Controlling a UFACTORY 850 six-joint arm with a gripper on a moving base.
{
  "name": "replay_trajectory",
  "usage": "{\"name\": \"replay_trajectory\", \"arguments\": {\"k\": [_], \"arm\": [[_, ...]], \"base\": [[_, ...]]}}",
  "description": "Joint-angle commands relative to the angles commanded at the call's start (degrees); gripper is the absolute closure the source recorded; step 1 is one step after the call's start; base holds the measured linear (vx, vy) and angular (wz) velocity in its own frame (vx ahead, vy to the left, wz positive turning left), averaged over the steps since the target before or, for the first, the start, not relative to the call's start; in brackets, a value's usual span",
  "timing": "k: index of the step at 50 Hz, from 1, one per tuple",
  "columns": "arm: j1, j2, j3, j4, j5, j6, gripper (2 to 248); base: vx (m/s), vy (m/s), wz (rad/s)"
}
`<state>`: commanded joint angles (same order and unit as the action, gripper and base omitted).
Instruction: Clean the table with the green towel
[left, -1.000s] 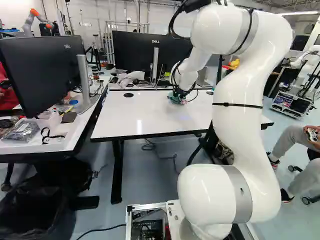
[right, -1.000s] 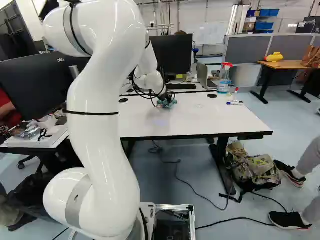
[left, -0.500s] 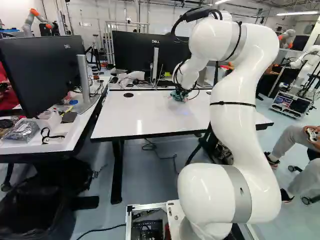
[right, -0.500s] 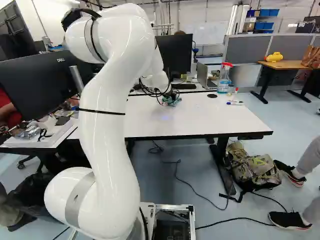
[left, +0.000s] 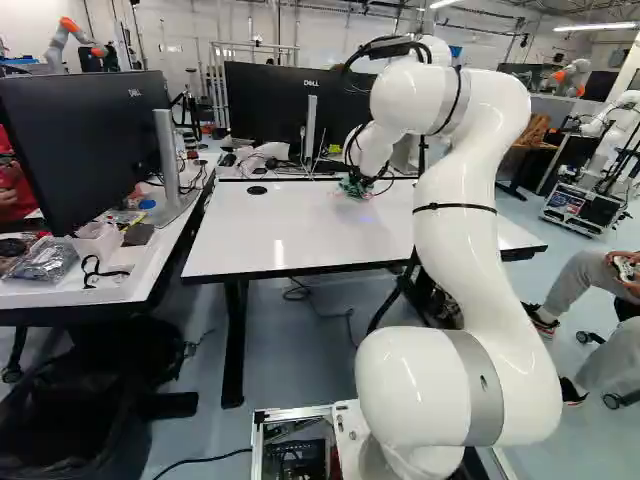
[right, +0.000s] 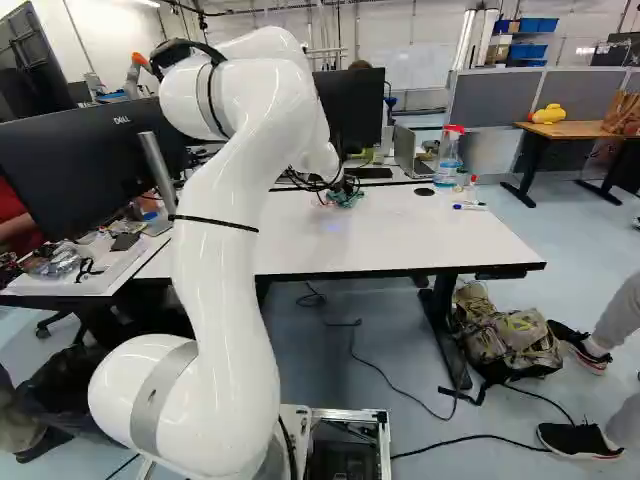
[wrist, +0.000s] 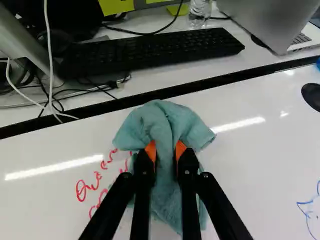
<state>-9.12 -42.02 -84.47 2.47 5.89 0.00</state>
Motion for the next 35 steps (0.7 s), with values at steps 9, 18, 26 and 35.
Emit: {"name": "replay_trajectory", "arguments": {"k": [9,18,26,35], "arm": [[1.0,-1.1,-1.6,0.0,0.0,0.0,189],[2.2,-0.9,-1.3,0.0,0.0,0.0,189],[3.3,-0.2,-0.3,0.0,0.0,0.0,189],[4.5,0.8,1.1,0.0,0.0,0.0,189]], "base": [[0.000,0.000,0.000],[0.000,0.000,0.000],[0.000,0.000,0.000],[0.000,0.000,0.000]]}}
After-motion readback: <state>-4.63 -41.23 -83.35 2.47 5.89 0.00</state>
